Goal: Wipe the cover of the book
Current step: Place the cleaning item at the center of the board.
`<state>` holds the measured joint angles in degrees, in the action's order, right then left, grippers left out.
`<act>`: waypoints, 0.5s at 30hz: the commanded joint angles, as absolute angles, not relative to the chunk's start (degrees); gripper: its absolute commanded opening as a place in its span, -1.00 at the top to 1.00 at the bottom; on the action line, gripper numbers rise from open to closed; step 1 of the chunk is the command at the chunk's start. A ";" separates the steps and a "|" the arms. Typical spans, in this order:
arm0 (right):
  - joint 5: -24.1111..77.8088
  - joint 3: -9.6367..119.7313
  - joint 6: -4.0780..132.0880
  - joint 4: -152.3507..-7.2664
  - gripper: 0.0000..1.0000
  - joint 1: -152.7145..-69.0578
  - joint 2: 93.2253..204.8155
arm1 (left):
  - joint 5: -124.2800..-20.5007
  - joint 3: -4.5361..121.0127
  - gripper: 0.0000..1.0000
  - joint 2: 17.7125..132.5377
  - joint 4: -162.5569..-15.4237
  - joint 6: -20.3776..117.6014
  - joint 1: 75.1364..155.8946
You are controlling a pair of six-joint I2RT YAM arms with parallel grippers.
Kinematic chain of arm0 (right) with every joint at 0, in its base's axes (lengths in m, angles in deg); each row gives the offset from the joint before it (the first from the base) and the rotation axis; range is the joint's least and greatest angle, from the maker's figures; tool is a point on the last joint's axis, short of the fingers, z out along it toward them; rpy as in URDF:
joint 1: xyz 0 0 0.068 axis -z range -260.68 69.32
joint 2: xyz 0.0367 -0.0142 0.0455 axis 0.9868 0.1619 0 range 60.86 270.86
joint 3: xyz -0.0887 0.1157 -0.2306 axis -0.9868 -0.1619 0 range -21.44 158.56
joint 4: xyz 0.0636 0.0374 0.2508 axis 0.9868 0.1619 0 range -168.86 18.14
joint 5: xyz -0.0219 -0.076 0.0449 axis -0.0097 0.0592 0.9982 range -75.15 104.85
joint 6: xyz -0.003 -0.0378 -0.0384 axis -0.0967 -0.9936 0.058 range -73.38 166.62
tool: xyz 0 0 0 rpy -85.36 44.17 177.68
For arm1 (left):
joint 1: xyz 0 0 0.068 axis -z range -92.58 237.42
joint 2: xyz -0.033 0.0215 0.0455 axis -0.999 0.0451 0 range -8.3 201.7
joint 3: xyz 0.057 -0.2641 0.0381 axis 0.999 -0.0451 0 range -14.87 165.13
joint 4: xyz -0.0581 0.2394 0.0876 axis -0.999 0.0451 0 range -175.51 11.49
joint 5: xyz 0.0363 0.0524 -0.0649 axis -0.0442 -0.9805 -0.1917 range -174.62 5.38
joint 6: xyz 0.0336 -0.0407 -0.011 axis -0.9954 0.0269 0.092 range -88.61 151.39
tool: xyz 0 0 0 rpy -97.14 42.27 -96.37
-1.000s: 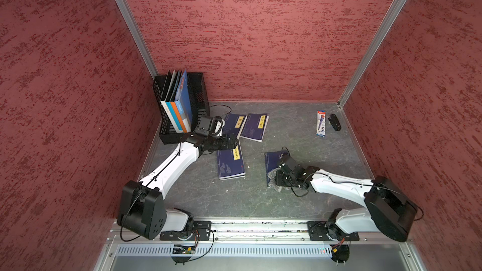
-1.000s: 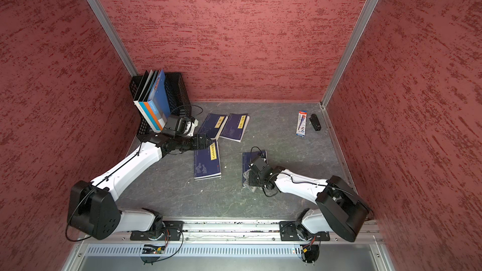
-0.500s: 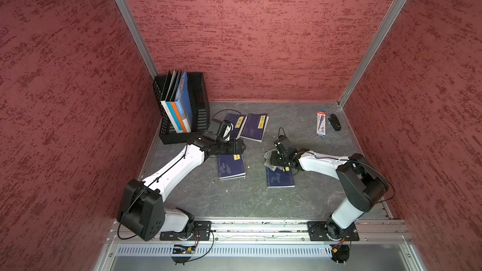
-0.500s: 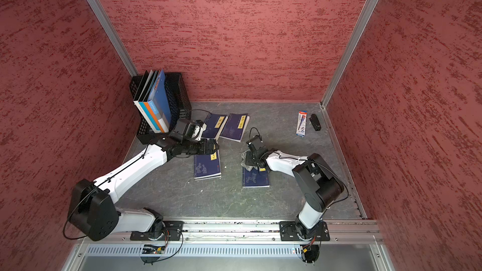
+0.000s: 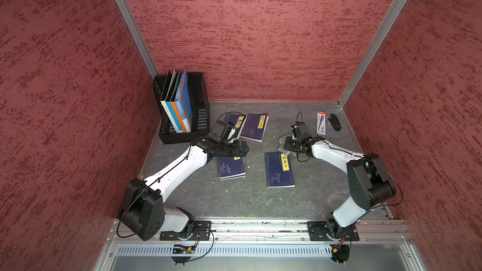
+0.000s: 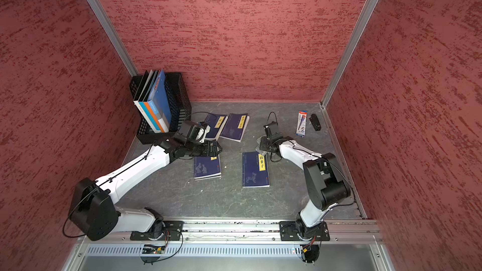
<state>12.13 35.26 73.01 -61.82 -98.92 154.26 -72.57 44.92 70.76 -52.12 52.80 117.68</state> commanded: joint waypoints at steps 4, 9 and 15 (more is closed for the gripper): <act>7.30 37.18 70.79 -59.70 0.32 -93.95 152.62 | -73.15 45.82 -0.97 72.97 -54.26 54.02 120.25; 6.79 36.07 71.21 -60.70 -0.03 -91.44 153.62 | -73.27 46.03 -0.98 74.77 -55.40 54.83 122.55; 5.47 35.55 71.33 -60.77 -0.40 -91.14 153.29 | -73.33 46.70 -0.98 77.41 -56.88 55.63 125.11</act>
<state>7.63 36.16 71.44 -60.97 -91.32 153.50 -73.05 44.97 76.38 -54.83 55.01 124.30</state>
